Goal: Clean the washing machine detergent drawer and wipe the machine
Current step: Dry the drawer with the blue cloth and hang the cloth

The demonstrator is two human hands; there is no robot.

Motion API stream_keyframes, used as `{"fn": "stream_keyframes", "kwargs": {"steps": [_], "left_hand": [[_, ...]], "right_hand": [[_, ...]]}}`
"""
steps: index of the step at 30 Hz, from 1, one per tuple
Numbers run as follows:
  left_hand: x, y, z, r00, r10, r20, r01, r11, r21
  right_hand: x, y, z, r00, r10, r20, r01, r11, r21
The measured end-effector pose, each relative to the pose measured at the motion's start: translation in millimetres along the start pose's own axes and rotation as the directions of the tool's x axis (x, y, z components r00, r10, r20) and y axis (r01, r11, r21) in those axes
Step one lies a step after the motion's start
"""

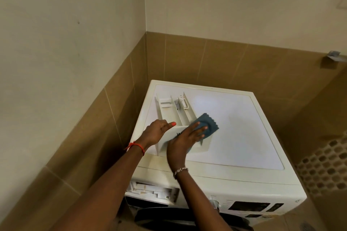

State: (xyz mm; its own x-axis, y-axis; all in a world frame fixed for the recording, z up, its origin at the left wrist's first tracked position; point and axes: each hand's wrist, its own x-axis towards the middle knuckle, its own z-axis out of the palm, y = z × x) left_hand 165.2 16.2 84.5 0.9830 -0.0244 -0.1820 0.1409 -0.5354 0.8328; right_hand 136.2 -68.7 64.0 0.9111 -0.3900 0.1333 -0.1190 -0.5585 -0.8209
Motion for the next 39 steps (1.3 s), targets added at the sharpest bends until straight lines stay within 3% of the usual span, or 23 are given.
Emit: {"fn": "stream_keyframes", "kwargs": {"steps": [4, 10, 15, 19, 24, 31, 35, 39], "left_hand": [[2, -2, 2, 0.999, 0.030, -0.019, -0.030, 0.999, 0.019], [5, -3, 2, 0.998, 0.059, -0.028, -0.058, 0.998, 0.026], [7, -5, 3, 0.998, 0.067, -0.016, -0.066, 0.998, 0.016], [6, -3, 4, 0.998, 0.067, -0.006, -0.067, 0.998, -0.016], [4, -4, 5, 0.999, 0.048, -0.017, -0.049, 0.999, -0.020], [3, -4, 5, 0.998, 0.053, -0.017, -0.051, 0.996, 0.077], [5, -7, 0, 0.996, 0.071, 0.058, -0.079, 0.985, 0.152], [2, -6, -3, 0.998, 0.062, 0.020, -0.065, 0.983, 0.174]], "right_hand": [[29, 5, -11, 0.990, 0.136, -0.028, -0.136, 0.991, 0.001], [55, 25, -21, 0.939, 0.314, -0.138, -0.231, 0.878, 0.420], [58, 55, -37, 0.897, 0.413, 0.155, -0.440, 0.815, 0.377], [55, 61, -41, 0.916, 0.358, 0.182, -0.400, 0.848, 0.347], [46, 67, -43, 0.925, 0.326, 0.195, -0.380, 0.814, 0.439], [50, 79, -75, 0.818, 0.486, 0.308, -0.562, 0.562, 0.606], [55, 79, -104, 0.822, 0.429, 0.376, -0.570, 0.641, 0.514], [46, 70, -118, 0.820, 0.371, 0.436, -0.545, 0.738, 0.397]]}}
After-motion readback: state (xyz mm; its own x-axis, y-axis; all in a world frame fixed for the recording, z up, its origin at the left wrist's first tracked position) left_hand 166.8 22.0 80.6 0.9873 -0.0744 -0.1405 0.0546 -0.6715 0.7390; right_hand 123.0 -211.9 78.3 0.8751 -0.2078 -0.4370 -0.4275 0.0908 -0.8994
